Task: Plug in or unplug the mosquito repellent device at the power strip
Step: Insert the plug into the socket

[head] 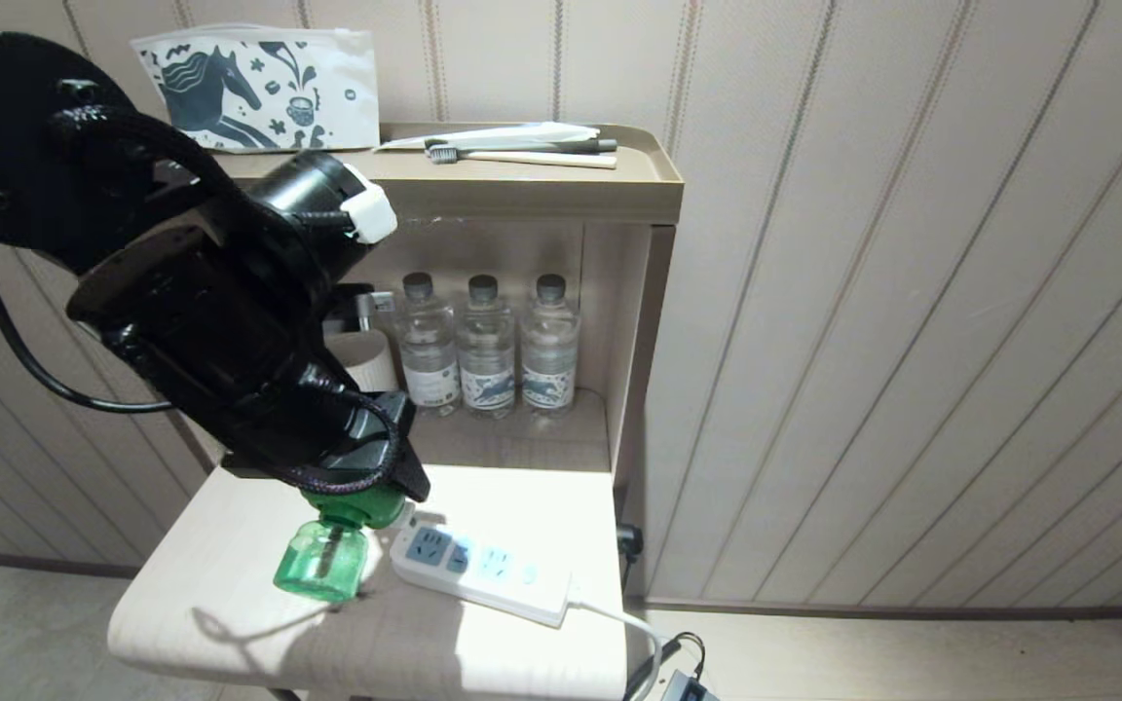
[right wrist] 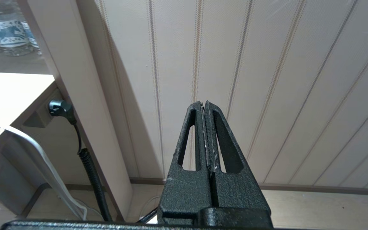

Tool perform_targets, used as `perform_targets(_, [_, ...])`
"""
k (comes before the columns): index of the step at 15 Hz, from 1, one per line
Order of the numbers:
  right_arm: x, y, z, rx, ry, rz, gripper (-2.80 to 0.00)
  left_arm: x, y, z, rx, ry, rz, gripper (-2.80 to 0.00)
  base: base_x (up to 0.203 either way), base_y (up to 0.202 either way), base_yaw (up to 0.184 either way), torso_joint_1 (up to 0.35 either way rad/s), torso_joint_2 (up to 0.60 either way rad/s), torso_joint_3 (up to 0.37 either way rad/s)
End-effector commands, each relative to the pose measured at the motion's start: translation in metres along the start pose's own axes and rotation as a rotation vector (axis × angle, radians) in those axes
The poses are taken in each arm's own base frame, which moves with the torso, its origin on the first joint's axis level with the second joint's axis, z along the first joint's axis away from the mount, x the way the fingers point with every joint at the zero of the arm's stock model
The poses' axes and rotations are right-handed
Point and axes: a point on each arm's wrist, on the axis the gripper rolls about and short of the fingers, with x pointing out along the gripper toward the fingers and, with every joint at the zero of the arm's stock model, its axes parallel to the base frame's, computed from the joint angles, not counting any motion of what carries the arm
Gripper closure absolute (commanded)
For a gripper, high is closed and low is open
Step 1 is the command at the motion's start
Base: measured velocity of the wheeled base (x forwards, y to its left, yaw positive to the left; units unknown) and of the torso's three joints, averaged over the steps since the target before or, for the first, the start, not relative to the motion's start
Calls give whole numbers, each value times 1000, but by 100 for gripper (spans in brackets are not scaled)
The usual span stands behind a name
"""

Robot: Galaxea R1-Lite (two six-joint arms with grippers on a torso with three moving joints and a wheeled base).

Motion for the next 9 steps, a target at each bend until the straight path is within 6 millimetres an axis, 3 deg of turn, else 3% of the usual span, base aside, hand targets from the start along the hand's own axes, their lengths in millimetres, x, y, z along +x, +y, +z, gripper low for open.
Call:
perform_targets(1, [0,0,0,0,-1,-1,0,19,1,-1,-4,38,14,0,0,0,0,32,-49,-24])
perform_targets(5, [0,0,0,0,-1,-1,0,55,-2,10,-2,60,43,0,0,0,0,4,-9,-3])
perform_targets(9, [0,0,0,0,-1,-1,0,68,-3,17,-1,66,85,0,0,0,0,0,0,0])
